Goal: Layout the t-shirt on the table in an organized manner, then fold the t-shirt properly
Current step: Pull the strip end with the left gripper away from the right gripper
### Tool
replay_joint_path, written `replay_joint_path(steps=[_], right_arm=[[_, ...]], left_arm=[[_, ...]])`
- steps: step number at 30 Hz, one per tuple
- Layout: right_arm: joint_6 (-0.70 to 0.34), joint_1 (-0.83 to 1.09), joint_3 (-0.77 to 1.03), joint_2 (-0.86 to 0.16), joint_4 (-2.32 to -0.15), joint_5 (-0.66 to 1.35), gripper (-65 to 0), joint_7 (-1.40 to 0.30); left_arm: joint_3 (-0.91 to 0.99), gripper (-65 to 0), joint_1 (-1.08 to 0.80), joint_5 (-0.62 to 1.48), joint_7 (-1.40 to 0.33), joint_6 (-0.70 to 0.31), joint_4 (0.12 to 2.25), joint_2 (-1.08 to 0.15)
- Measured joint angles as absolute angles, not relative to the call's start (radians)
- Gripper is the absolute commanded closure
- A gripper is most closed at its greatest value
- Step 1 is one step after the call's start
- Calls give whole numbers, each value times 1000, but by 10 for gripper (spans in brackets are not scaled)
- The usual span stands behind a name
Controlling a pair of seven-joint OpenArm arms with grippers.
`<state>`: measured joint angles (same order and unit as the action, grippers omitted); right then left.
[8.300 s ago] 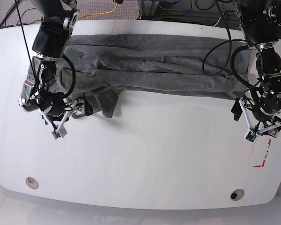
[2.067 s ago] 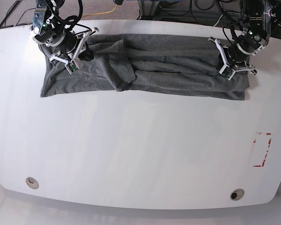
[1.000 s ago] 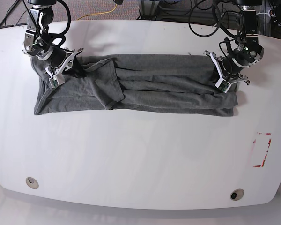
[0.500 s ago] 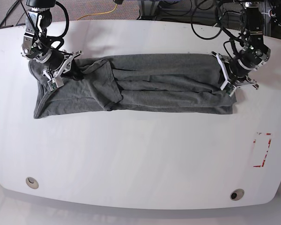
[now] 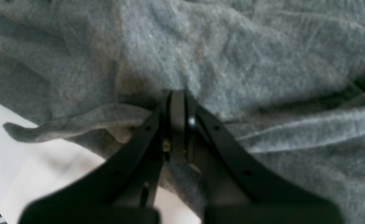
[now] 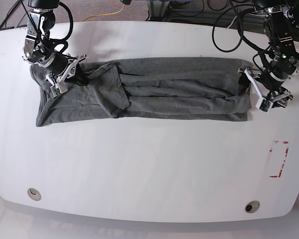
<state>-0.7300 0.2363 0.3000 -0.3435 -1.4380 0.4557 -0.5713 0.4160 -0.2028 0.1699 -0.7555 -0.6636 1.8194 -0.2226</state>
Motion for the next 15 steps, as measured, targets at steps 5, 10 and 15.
replay_joint_path(steps=[5,10,15], right_arm=[[-722,236,301,-329,-1438,455,-2,-562],[-718,236,301,-326,-1438,451,-3,-561],[-718,236,301,-324,-1438,452,-3,-561]], left_arm=[[456,-587,-178,281,-775,-659,1760,-228],[450,-586,-140,302,-796,-660,1693,-222],[450,-586,-118,306,-794,-659,1650,-222]])
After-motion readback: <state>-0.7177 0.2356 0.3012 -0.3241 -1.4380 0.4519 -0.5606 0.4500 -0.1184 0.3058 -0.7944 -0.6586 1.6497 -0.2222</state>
